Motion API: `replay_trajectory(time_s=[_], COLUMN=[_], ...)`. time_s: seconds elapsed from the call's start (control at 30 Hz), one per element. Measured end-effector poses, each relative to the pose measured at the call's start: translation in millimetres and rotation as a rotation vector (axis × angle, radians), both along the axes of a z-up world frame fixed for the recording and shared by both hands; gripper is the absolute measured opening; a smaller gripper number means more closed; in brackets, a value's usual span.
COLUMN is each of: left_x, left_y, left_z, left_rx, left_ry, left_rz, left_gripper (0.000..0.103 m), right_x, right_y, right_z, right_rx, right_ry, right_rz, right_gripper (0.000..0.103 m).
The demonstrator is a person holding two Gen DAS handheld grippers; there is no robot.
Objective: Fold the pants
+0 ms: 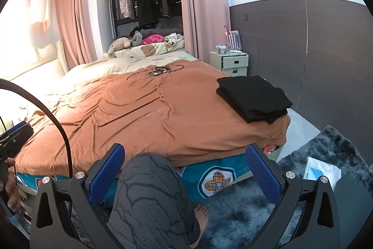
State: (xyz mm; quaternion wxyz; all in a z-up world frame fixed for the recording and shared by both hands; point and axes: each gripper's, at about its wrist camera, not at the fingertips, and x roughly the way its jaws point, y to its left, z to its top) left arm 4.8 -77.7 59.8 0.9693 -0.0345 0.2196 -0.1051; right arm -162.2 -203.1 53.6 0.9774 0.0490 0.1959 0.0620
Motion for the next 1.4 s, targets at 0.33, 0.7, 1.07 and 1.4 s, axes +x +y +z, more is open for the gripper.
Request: replay_trajectory(time_s=[0.33, 0.7, 1.07, 1.4], left_x=[4, 3, 1, -1], left_y=[-2, 1, 2, 3], left_z=[-8, -11, -11, -12], left_rx=[-0.012, -0.026, -0.030, -0.030], left_ry=[0.039, 0.051, 0.048, 0.044], left_rz=[0.011, 0.025, 0.026, 0.027], left_gripper=[0.103, 0.103, 0.103, 0.103], right_x=[3, 0, -1, -1], right_y=[1, 3, 3, 4], right_z=[0, 4, 5, 5], right_rx=[0.007, -0.009, -0.011, -0.020], right_ry=[0.015, 0.023, 0.027, 0.027], right_rz=[-0.007, 0.009, 0.010, 0.010], right_gripper=[0.103, 0.103, 0.103, 0.103])
